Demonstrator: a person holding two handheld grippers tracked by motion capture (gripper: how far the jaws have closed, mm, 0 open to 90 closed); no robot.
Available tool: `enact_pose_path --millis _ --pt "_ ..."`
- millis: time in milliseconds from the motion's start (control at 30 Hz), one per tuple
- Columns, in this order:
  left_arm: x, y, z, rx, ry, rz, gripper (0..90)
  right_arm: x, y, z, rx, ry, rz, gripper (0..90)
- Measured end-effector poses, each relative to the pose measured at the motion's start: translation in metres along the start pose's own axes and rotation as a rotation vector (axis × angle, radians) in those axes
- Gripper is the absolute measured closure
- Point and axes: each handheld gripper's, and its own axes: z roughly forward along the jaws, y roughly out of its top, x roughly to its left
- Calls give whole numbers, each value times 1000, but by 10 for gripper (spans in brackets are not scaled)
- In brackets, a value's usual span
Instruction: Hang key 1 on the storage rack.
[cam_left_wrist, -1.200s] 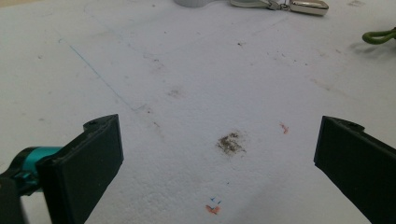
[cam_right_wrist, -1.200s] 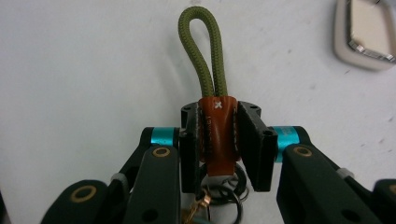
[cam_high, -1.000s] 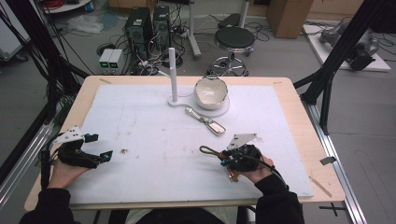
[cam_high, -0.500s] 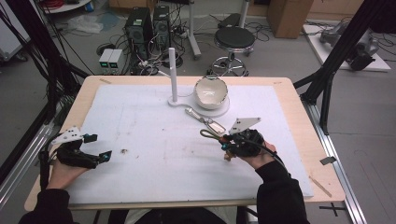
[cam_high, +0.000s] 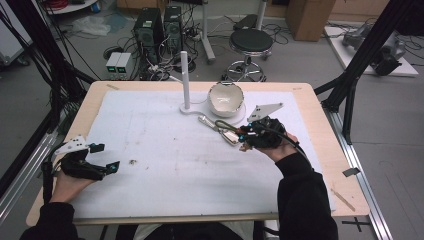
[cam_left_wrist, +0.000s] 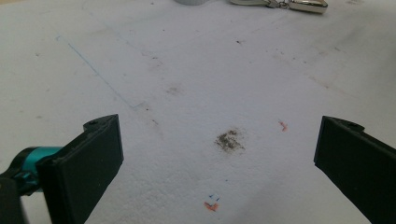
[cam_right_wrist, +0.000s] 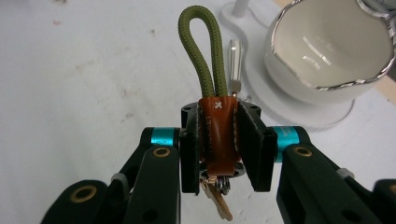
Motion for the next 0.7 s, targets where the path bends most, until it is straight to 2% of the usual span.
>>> enact_pose_path --millis 167,467,700 --pt "1 0 0 -3 2 -4 17 -10 16 -3 -20 16 2 709" --pt "1 0 0 -3 1 -3 17 -19 48 4 15 30 -32 709" --pt "1 0 1 -6 -17 -2 17 -25 73 13 29 52 -52 709"
